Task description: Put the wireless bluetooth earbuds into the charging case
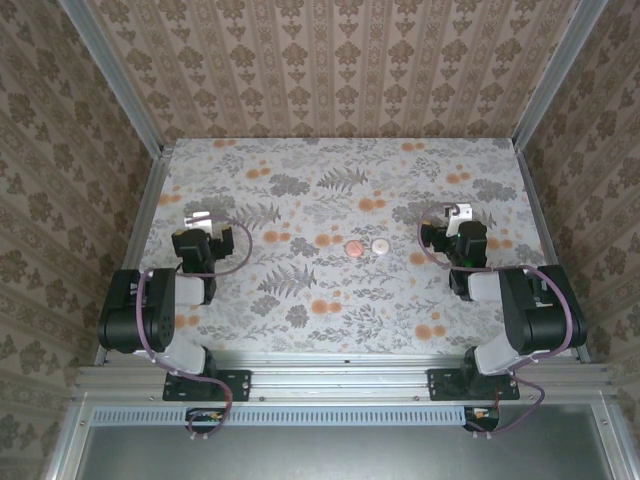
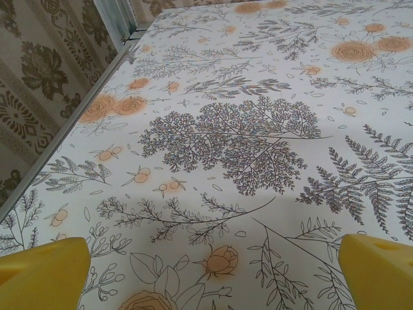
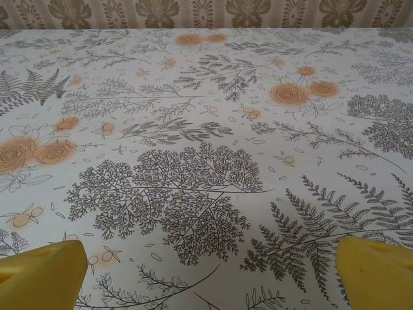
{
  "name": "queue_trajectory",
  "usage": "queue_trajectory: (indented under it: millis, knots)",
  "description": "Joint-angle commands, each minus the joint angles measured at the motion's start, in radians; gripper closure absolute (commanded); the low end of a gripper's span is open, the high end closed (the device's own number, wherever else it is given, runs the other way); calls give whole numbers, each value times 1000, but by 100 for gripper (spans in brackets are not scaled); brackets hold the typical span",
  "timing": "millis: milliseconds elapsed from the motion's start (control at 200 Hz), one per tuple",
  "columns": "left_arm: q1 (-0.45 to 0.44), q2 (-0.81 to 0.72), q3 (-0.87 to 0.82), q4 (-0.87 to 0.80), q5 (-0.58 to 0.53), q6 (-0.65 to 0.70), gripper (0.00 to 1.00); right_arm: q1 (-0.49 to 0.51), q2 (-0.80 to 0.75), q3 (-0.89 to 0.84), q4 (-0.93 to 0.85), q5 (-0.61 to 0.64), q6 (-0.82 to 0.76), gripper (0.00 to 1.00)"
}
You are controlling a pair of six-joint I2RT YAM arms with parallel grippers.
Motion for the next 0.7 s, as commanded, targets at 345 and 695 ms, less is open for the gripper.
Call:
queue_trajectory:
  millis: [345, 695]
  knots:
    - [0, -9, 17, 20, 4, -5, 0, -4, 7, 14, 14, -19, 15, 0]
    - [0, -9, 17, 21, 4, -6, 0, -4, 7, 14, 14, -19, 16, 0]
